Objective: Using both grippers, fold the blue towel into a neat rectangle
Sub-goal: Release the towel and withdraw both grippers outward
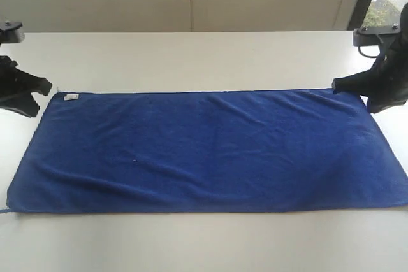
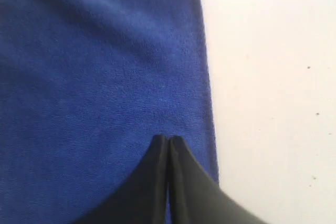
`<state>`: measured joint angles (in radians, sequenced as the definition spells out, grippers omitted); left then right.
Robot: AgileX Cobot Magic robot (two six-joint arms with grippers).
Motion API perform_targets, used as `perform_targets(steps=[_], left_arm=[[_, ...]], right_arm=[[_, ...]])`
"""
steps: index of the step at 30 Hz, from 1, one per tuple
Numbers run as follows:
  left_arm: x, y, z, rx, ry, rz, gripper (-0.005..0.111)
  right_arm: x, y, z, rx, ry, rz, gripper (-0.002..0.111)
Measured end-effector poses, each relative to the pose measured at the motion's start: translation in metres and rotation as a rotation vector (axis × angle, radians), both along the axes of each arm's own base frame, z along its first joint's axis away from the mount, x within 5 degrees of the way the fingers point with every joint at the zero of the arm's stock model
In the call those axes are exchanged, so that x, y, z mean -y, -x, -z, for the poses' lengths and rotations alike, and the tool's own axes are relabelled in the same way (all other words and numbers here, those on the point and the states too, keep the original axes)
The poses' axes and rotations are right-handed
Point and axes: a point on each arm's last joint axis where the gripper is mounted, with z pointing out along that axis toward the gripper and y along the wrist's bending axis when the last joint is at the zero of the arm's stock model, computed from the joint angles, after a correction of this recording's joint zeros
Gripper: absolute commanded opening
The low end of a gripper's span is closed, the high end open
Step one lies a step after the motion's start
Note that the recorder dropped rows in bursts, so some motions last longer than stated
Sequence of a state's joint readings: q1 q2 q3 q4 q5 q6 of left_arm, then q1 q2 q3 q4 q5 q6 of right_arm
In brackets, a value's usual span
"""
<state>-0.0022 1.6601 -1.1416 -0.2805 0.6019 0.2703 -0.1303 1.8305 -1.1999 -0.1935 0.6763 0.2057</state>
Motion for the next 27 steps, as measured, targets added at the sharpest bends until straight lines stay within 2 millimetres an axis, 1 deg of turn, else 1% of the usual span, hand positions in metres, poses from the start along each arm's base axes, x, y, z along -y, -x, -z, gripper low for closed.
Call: perform_targets(steps=[2,4,8,11,13,15,16,19,21,23,27], left_arm=[[0.000,0.008,-0.012,0.029,0.005,-0.013,0.000],[0.000,0.020,-0.023,0.066,0.007,-0.021,0.000],[-0.001,0.050,-0.039,0.138,0.003,-0.031,0.000],[-0.002,0.076,-0.046,0.176,-0.009,-0.029,0.000],[-0.005,0.089,-0.047,0.188,-0.013,-0.040,0.000],[-0.014,0.100,-0.048,0.196,-0.016,-0.078,0.000],[-0.024,0.105,-0.047,0.198,-0.020,-0.121,0.000],[-0.048,0.110,-0.046,0.196,-0.026,-0.237,0.000],[-0.058,0.112,-0.048,0.206,-0.013,-0.270,0.000],[-0.058,0.114,-0.050,0.221,0.032,-0.241,0.000],[-0.046,0.118,-0.059,0.265,0.126,-0.132,0.000]], right_arm=[[-0.001,0.003,-0.015,0.038,0.001,0.003,0.000],[-0.001,0.008,-0.026,0.065,0.005,0.003,0.000],[-0.004,0.027,-0.044,0.108,0.014,-0.005,0.000],[-0.006,0.044,-0.055,0.148,0.020,-0.014,0.000],[-0.008,0.056,-0.063,0.181,0.022,-0.019,0.000],[-0.010,0.070,-0.071,0.217,0.032,-0.036,0.000],[-0.010,0.076,-0.076,0.238,0.039,-0.043,0.000],[-0.013,0.091,-0.087,0.288,0.042,-0.052,0.000],[-0.016,0.099,-0.091,0.306,0.029,-0.064,0.000],[-0.021,0.108,-0.096,0.303,0.003,-0.097,0.000],[-0.030,0.122,-0.108,0.330,-0.051,-0.153,0.000]])
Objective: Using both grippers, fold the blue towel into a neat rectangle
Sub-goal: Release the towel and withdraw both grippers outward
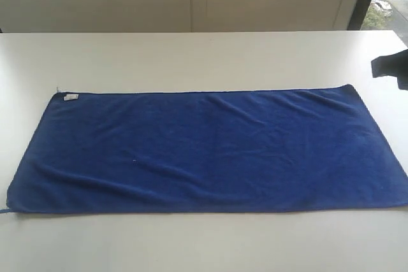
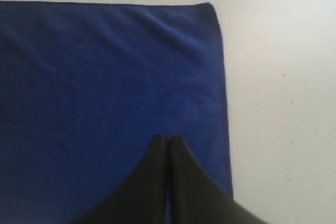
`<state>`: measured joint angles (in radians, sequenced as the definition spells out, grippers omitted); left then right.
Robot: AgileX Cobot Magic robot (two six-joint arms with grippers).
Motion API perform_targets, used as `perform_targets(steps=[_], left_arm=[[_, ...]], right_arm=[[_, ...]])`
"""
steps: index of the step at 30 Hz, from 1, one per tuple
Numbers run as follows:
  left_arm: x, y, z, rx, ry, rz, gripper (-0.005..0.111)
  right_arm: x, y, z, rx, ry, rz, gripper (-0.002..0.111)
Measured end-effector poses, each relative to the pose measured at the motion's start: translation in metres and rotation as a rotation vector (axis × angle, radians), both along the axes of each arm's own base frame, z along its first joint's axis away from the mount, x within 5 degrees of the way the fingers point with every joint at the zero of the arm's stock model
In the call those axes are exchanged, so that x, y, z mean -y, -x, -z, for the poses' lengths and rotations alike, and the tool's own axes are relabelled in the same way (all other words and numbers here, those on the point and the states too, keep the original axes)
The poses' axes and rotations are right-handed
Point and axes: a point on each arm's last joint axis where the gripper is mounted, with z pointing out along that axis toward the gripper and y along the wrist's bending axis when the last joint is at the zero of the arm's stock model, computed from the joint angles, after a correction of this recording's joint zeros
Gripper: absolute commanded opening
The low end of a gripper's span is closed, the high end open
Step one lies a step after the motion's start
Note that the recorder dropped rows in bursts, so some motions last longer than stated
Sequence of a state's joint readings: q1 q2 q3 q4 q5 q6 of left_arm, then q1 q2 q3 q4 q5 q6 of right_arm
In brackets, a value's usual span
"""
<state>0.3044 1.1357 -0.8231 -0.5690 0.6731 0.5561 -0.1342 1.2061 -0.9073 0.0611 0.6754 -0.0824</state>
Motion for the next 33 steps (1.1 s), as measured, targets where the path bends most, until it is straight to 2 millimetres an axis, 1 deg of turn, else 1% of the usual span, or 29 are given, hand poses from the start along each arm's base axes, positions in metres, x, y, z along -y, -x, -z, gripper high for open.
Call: perform_targets(steps=[3,5,10,15,18,21,24,26,30,33], left_arm=[[0.003,0.003,-0.005,0.027,0.011,0.027,0.000],[0.003,0.003,-0.006,0.042,0.008,0.024,0.000],[0.003,-0.001,-0.009,0.091,0.006,-0.005,0.000],[0.017,-0.002,-0.010,0.093,0.006,0.063,0.000],[0.023,0.005,-0.013,0.092,0.004,0.103,0.000],[0.026,0.016,-0.024,0.136,-0.014,0.116,0.000],[0.027,0.027,-0.034,0.189,-0.055,0.121,0.000],[0.027,0.033,-0.037,0.211,-0.078,0.121,0.000],[0.028,0.042,-0.032,0.213,-0.097,0.120,0.000],[0.029,0.047,-0.031,0.219,-0.100,0.120,0.000]], right_arm=[[-0.003,0.006,-0.010,0.047,-0.006,-0.015,0.000],[-0.003,0.006,-0.012,0.065,-0.004,-0.017,0.000],[-0.004,0.000,-0.006,0.056,-0.038,-0.018,0.000],[-0.004,-0.002,-0.003,0.052,-0.107,-0.022,0.000],[-0.001,0.005,-0.011,0.069,-0.121,-0.005,0.000],[-0.002,0.017,-0.025,0.122,-0.111,-0.007,0.000],[-0.003,0.022,-0.033,0.166,-0.101,-0.008,0.000],[-0.002,0.021,-0.028,0.175,-0.098,0.001,0.000],[0.000,0.016,-0.003,0.113,-0.108,0.015,0.000],[0.000,0.016,0.005,0.090,-0.116,0.019,0.000]])
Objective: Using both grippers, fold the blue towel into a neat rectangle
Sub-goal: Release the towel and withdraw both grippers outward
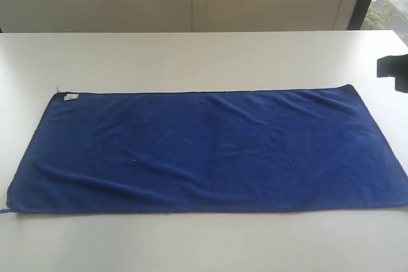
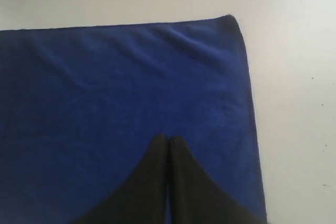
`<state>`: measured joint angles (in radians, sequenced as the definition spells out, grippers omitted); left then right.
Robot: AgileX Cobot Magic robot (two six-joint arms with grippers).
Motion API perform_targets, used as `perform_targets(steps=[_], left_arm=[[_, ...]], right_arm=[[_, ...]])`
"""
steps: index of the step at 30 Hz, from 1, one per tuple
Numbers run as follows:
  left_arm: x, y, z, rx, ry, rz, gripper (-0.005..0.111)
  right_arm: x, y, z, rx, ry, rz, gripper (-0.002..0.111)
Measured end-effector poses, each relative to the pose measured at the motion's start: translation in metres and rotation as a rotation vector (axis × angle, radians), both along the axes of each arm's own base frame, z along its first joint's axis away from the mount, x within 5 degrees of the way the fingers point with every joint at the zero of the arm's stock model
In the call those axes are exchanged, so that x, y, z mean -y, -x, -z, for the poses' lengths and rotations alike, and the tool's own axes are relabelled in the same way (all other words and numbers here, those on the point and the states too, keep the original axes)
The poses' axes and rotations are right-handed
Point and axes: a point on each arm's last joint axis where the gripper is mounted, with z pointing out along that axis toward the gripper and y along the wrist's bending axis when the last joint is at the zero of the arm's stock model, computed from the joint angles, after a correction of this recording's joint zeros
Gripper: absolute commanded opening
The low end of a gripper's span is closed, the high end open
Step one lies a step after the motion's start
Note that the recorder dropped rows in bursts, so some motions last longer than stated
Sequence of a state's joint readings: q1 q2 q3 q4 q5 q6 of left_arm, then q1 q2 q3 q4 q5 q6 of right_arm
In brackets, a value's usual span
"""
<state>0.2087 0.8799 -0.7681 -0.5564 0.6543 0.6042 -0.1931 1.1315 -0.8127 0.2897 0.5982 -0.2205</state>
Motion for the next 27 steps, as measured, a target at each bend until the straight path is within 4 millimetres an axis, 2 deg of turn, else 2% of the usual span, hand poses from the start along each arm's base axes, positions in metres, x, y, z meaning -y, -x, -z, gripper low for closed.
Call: perform_targets(steps=[17,20,27], left_arm=[[0.000,0.001,-0.001,0.016,-0.004,-0.008,0.000],[0.000,0.001,-0.001,0.016,-0.004,-0.008,0.000],[0.000,0.001,-0.001,0.016,-0.004,-0.008,0.000]], right_arm=[[0.002,-0.005,0.001,0.045,0.011,0.019,0.000],[0.005,-0.013,0.010,0.036,0.013,0.031,0.000],[0.011,-0.037,0.057,-0.105,-0.027,0.068,0.000]])
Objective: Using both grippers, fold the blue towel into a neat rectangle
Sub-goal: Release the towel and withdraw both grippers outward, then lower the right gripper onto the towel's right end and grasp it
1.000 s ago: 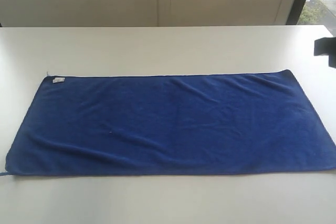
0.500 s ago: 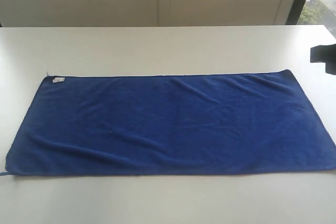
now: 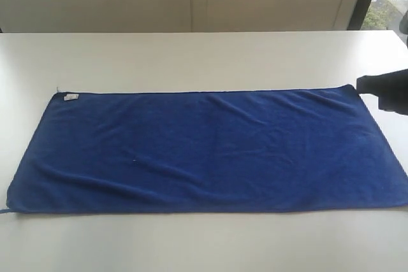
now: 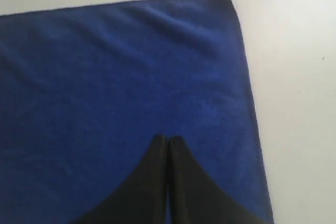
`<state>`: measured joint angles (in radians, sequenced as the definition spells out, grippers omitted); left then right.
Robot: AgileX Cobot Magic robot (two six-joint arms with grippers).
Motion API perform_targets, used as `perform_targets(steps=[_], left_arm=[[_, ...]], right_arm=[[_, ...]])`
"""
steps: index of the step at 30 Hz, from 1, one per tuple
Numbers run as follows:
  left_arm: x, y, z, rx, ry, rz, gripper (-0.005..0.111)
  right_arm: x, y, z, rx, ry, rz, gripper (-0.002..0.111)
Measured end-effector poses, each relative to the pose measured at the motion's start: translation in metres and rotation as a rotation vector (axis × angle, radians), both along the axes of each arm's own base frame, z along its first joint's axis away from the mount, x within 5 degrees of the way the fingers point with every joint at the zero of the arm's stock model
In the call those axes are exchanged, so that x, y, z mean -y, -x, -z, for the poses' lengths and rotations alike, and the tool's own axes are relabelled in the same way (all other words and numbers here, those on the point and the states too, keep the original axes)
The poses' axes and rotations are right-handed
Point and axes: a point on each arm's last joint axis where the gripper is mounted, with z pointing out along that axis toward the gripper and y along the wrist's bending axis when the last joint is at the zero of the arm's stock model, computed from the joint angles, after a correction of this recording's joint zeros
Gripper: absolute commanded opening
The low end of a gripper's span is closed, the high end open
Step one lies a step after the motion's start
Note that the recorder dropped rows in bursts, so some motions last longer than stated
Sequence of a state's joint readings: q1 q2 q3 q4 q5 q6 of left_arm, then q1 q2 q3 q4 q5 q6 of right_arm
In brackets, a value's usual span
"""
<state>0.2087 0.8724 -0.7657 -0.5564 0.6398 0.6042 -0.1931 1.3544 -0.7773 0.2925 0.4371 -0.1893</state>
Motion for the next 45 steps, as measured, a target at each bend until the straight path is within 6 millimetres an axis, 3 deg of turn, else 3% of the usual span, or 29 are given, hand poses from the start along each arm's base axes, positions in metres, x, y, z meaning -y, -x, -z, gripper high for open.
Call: perform_targets(steps=[5,8,15,17,20,22,27,30,33,35,40,45], left_arm=[[0.000,0.000,0.000,0.000,0.000,0.000,0.000],[0.000,0.000,0.000,0.000,0.000,0.000,0.000],[0.000,0.000,0.000,0.000,0.000,0.000,0.000],[0.000,0.000,0.000,0.000,0.000,0.000,0.000],[0.000,0.000,0.000,0.000,0.000,0.000,0.000],[0.000,0.000,0.000,0.000,0.000,0.000,0.000],[0.000,0.000,0.000,0.000,0.000,0.000,0.000],[0.000,0.000,0.000,0.000,0.000,0.000,0.000],[0.000,0.000,0.000,0.000,0.000,0.000,0.000],[0.000,0.000,0.000,0.000,0.000,0.000,0.000],[0.000,0.000,0.000,0.000,0.000,0.000,0.000],[0.000,0.000,0.000,0.000,0.000,0.000,0.000]], right_arm=[[0.003,-0.013,0.026,-0.109,-0.037,0.015,0.000],[0.011,-0.028,0.029,-0.170,-0.063,0.025,0.000],[0.066,-0.066,0.030,-0.209,-0.062,0.109,0.000],[0.073,-0.071,0.046,-0.251,-0.059,0.099,0.005],[0.068,-0.077,0.070,-0.310,-0.055,0.043,0.031],[0.063,-0.082,0.078,-0.313,-0.021,-0.023,0.041],[0.066,-0.090,0.090,-0.274,0.053,-0.063,0.049],[0.067,-0.092,0.108,-0.313,0.057,-0.075,0.049],[0.068,-0.094,0.110,-0.308,0.067,-0.078,0.047],[0.068,-0.094,0.112,-0.311,0.066,-0.078,0.037],[0.069,-0.095,0.113,-0.322,0.065,-0.085,-0.001],[0.068,-0.095,0.113,-0.332,0.057,-0.086,0.000]])
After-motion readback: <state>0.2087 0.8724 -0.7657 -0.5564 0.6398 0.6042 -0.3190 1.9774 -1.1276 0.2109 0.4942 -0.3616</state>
